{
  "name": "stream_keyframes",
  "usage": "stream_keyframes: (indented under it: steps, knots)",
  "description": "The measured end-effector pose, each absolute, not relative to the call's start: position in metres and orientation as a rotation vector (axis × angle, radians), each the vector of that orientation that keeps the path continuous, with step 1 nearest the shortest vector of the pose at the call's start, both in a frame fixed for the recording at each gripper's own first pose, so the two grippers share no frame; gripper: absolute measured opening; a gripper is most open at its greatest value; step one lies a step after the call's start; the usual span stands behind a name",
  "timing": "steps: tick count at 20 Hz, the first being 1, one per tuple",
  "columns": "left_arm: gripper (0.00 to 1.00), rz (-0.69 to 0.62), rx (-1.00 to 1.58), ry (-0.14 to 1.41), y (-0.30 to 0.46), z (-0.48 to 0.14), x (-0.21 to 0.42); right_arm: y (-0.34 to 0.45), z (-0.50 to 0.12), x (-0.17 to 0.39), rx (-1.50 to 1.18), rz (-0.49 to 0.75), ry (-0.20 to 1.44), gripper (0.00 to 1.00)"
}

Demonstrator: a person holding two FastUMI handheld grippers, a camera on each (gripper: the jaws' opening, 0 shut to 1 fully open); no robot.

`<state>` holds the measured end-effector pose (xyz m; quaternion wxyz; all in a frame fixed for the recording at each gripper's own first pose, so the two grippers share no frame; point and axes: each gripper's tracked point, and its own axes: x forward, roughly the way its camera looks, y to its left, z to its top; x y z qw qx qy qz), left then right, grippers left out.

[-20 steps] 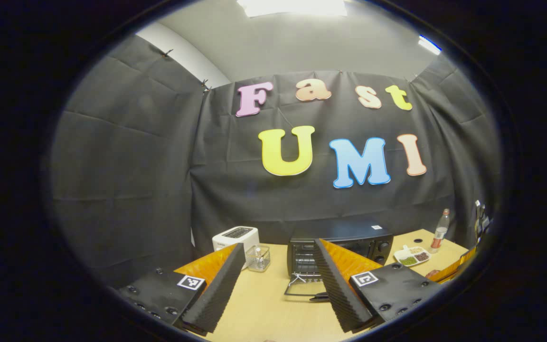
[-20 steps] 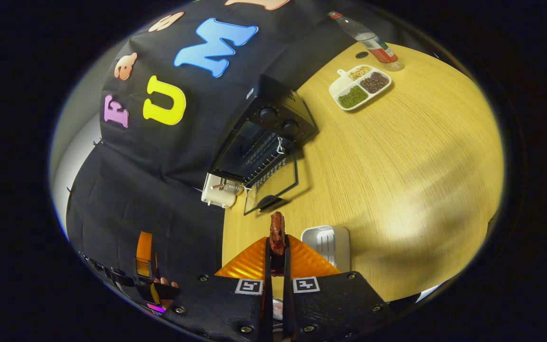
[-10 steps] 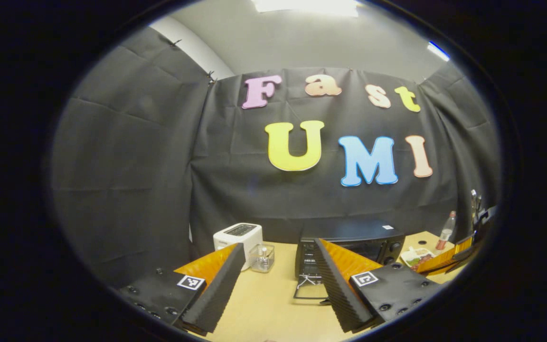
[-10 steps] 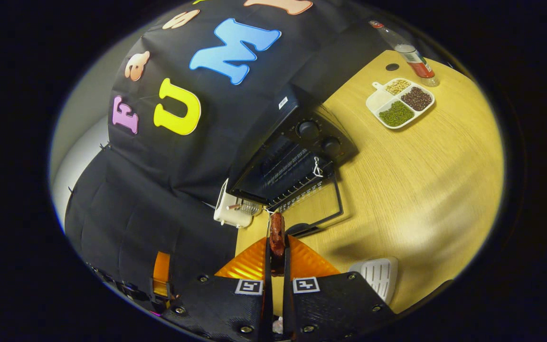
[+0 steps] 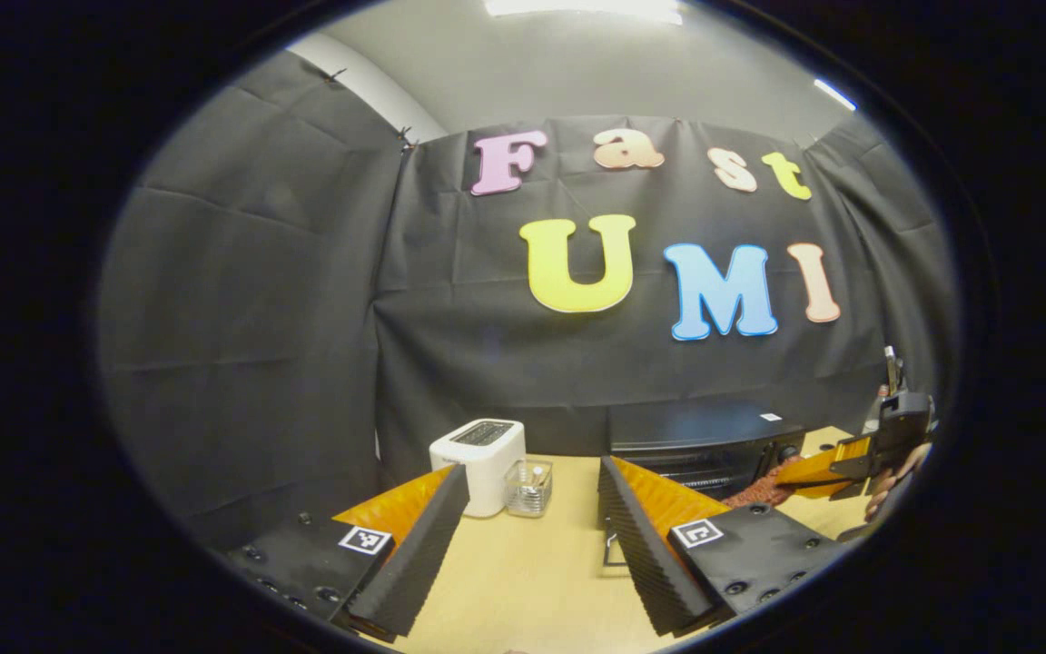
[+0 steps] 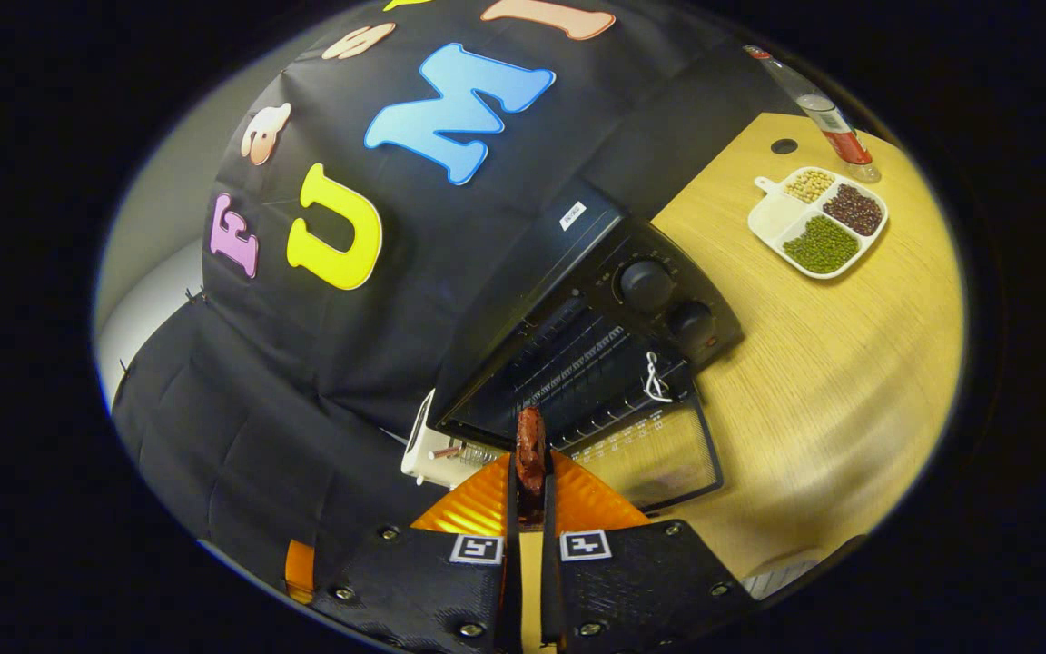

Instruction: Open the electric oven with the left hand, put the food in, and close the electric oven.

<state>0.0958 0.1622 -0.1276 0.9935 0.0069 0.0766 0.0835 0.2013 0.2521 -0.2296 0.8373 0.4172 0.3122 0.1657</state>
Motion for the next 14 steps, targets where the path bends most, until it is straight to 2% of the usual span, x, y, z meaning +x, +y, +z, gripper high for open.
stream_keyframes:
  steps: [2, 4, 5, 9, 10, 14]
  knots:
    - [0.96, 0.18, 0.018, 0.164, 0.172, -0.134, 0.094, 0.263, -0.236, 0.217, 0.876, 0.345, 0.646, 0.09]
    - [1.0, 0.201, 0.027, 0.172, 0.181, -0.134, 0.091, 0.272, -0.244, 0.231, 0.861, 0.337, 0.642, 0.08]
    - [0.96, 0.214, 0.031, 0.17, 0.185, -0.133, 0.089, 0.277, -0.248, 0.238, 0.852, 0.335, 0.639, 0.08]
    - [1.0, 0.271, 0.049, 0.198, 0.208, -0.138, 0.078, 0.29, -0.26, 0.263, 0.831, 0.33, 0.621, 0.08]
    - [0.96, 0.278, 0.05, 0.207, 0.211, -0.142, 0.077, 0.292, -0.263, 0.27, 0.833, 0.324, 0.606, 0.08]
    - [0.96, 0.301, 0.081, 0.241, 0.223, -0.148, 0.07, 0.296, -0.276, 0.291, 0.876, 0.282, 0.567, 0.09]
